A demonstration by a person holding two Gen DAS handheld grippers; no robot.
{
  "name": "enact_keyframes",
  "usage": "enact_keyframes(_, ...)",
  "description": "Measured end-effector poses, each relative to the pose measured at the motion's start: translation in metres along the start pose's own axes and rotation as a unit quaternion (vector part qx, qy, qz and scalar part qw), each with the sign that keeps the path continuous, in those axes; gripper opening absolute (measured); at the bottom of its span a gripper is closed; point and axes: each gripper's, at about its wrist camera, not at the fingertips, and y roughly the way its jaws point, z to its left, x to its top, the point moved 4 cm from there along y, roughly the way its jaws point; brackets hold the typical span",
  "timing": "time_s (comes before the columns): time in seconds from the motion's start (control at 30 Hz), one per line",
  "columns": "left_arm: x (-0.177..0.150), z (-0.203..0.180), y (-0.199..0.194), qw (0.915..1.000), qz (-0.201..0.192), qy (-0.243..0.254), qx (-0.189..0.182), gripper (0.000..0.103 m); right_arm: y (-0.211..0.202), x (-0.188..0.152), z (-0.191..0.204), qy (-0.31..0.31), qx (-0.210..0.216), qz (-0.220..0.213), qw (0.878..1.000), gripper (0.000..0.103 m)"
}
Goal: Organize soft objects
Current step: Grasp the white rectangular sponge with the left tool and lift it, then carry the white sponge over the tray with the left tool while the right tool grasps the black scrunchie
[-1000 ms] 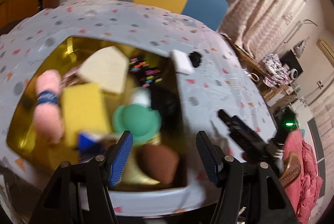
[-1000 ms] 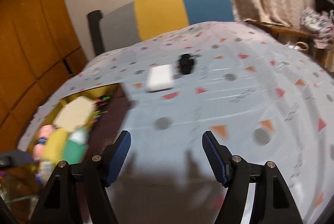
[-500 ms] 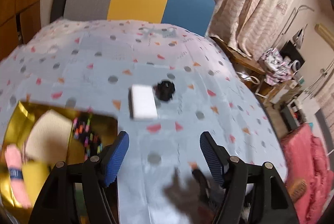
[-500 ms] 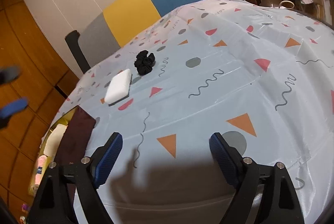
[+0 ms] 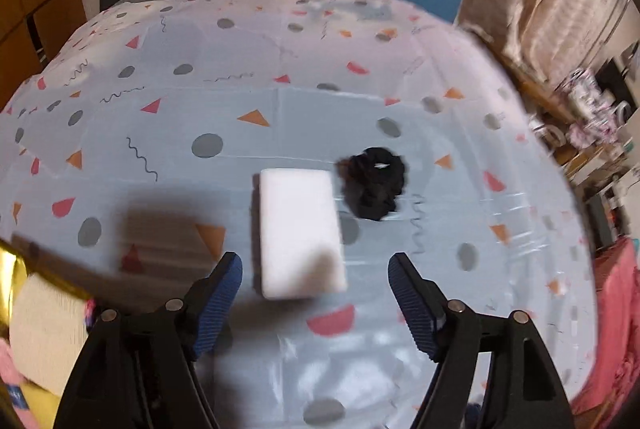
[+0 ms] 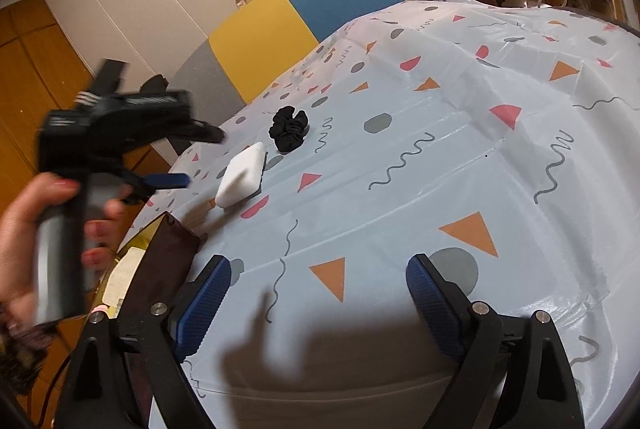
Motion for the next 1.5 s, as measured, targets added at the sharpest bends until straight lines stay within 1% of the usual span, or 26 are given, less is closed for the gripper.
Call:
enact_keyframes(0.13, 0.004, -0.001, 0.023, 1.0000, 0.008, 0.000, 0.001, 0.078, -0.001, 0.000, 0.000, 0.001, 0.004, -0.002, 1.000, 0.092)
enact_keyframes(0.23, 0.004, -0.002, 0.033, 0.9996, 0.012, 0.014, 0.022, 0.078, -0.001, 0.000, 0.000, 0.001, 0.004, -0.002, 1.000, 0.092)
enact_keyframes(0.3, 0.003, -0.001, 0.040, 0.9994, 0.021, 0.014, 0.023, 0.078, -0.001, 0.000, 0.000, 0.001, 0.004, -0.002, 1.000, 0.092)
enact_keyframes(0.4, 0.001, 0.003, 0.049, 0.9987, 0.031, 0.012, 0.037, 0.077, -0.001, 0.000, 0.000, 0.001, 0.004, -0.002, 1.000, 0.092)
enact_keyframes(0.47, -0.002, 0.005, 0.053, 0.9979, 0.036, 0.019, 0.050, 0.071, -0.001, 0.000, 0.001, 0.001, 0.004, -0.002, 1.000, 0.092)
enact_keyframes(0.5, -0.004, 0.005, 0.053, 0.9976, 0.035, 0.024, 0.054, 0.061, -0.001, 0.000, 0.001, 0.001, 0.003, -0.002, 1.000, 0.092)
enact_keyframes(0.53, -0.005, 0.005, 0.052, 0.9975, 0.033, 0.030, 0.055, 0.057, 0.000, 0.000, 0.001, 0.000, 0.003, -0.002, 1.000, 0.092)
enact_keyframes(0.6, -0.007, 0.003, 0.049, 0.9977, 0.030, 0.040, 0.047, 0.057, 0.000, 0.000, 0.001, 0.000, 0.002, -0.002, 1.000, 0.092)
enact_keyframes(0.7, -0.008, 0.001, 0.040, 0.9985, 0.017, 0.040, 0.032, 0.057, 0.000, 0.001, 0.001, -0.001, 0.002, -0.002, 1.000, 0.092)
enact_keyframes(0.83, -0.012, -0.001, 0.019, 0.9994, -0.006, 0.034, 0.005, 0.056, 0.000, 0.000, 0.000, -0.001, 0.002, -0.001, 1.000, 0.092)
enact_keyframes(1.03, -0.020, 0.000, -0.011, 0.9985, -0.035, 0.037, -0.021, 0.056, 0.001, 0.000, 0.000, -0.003, 0.000, -0.001, 1.000, 0.092)
enact_keyframes(1.13, -0.025, 0.007, -0.030, 0.9976, -0.048, 0.035, -0.035, 0.056, 0.001, 0.001, 0.000, -0.003, 0.000, 0.000, 1.000, 0.092)
enact_keyframes(1.27, -0.044, 0.019, -0.066, 0.9952, -0.065, 0.034, -0.064, 0.056, 0.002, 0.000, 0.001, -0.004, -0.001, 0.001, 1.000, 0.092)
enact_keyframes(1.37, -0.057, 0.031, -0.087, 0.9939, -0.077, 0.035, -0.071, 0.056, 0.003, 0.000, 0.001, -0.006, -0.005, 0.003, 1.000, 0.092)
enact_keyframes(1.5, -0.074, 0.055, -0.115, 0.9926, -0.090, 0.019, -0.079, 0.056, 0.006, 0.000, 0.003, -0.015, -0.018, 0.013, 1.000, 0.092)
